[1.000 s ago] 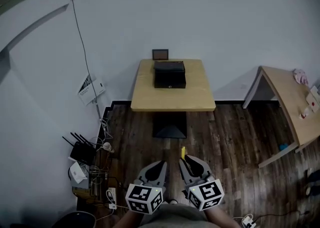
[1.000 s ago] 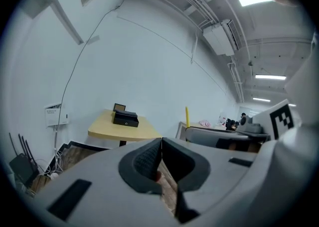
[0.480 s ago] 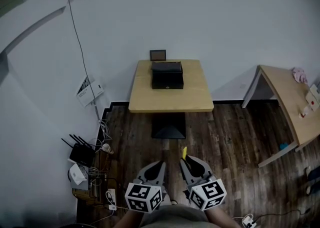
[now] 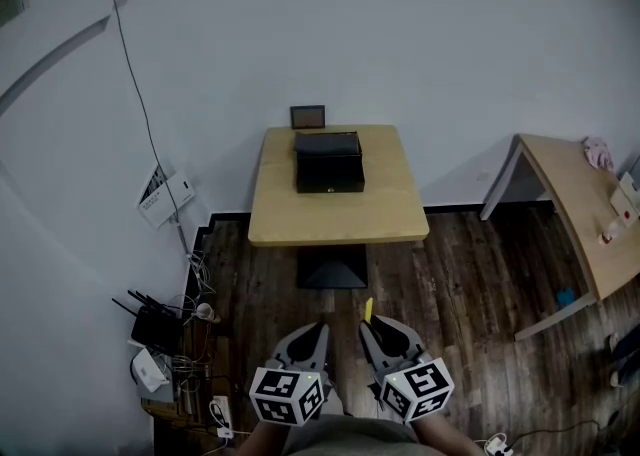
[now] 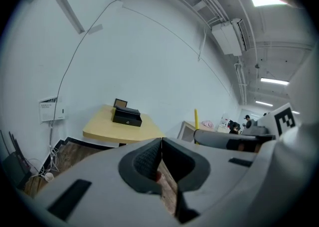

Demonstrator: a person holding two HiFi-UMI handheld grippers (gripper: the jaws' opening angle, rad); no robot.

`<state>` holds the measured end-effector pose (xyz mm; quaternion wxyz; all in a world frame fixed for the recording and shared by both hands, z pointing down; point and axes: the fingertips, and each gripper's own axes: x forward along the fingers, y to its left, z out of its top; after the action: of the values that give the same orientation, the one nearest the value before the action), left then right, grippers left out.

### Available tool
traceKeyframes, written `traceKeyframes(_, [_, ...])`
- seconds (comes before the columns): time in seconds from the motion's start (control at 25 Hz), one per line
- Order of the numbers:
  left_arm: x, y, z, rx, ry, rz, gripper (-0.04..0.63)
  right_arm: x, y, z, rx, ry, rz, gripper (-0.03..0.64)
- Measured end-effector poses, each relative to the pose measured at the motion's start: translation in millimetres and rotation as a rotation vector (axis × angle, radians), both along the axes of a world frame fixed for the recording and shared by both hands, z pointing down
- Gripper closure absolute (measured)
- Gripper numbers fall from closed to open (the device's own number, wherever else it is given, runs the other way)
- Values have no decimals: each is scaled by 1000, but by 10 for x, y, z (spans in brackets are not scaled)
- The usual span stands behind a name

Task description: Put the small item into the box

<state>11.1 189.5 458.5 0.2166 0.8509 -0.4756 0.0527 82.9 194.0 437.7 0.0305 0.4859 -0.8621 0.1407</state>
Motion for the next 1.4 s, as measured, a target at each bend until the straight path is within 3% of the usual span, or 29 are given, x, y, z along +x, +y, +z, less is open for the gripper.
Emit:
traceKeyframes(0.88, [-573, -2306, -128, 15, 21, 100, 592, -688, -2371, -167, 23, -1, 78, 566])
traceKeyframes(1.4, [-792, -3057, 26, -22, 33, 113, 592, -609, -3041, -75, -14, 13, 177, 567])
